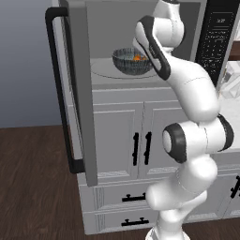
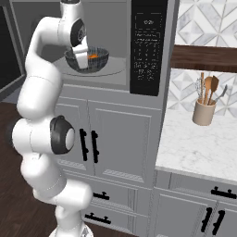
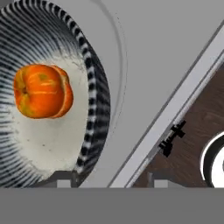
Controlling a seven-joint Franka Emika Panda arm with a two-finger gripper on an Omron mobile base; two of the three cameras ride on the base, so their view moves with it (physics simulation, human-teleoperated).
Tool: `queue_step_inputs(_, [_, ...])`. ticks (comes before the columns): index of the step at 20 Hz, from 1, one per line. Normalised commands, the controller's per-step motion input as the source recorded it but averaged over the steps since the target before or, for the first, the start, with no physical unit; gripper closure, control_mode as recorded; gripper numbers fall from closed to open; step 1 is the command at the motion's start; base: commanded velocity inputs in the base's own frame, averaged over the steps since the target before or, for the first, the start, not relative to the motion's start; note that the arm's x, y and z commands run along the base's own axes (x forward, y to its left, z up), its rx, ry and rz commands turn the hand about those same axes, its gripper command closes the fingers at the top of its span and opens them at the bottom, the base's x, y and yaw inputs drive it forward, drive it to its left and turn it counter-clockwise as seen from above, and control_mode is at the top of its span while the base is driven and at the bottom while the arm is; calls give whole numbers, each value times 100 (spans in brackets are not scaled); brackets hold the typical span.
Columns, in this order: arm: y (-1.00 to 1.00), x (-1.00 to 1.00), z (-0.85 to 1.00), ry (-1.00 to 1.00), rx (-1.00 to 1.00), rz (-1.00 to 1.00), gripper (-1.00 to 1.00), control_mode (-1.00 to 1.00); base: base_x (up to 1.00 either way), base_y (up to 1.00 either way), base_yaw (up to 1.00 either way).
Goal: Pick the squash from the sink and place it in the bowl. Then pick the bowl and place it in the microwave. Then close the microwave door and press the start button.
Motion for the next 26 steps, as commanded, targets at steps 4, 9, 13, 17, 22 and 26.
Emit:
queue_step_inputs(4, [16,-100,-4,-23,-3,5,-100,-100,0,0,0])
queue_step_inputs(9, [20,-100,-1,-8,-1,13,-100,-100,0,0,0])
queue_step_inputs(13, [44,-100,-62,8,-11,20,-100,-100,0,0,0])
queue_step_inputs(17, [36,-100,-47,7,-9,18,-100,-100,0,0,0])
queue_step_inputs(22, [30,-100,-20,7,0,11,-100,-100,0,0,0])
queue_step_inputs(26, [35,-100,-28,-3,-8,10,-100,-100,0,0,0])
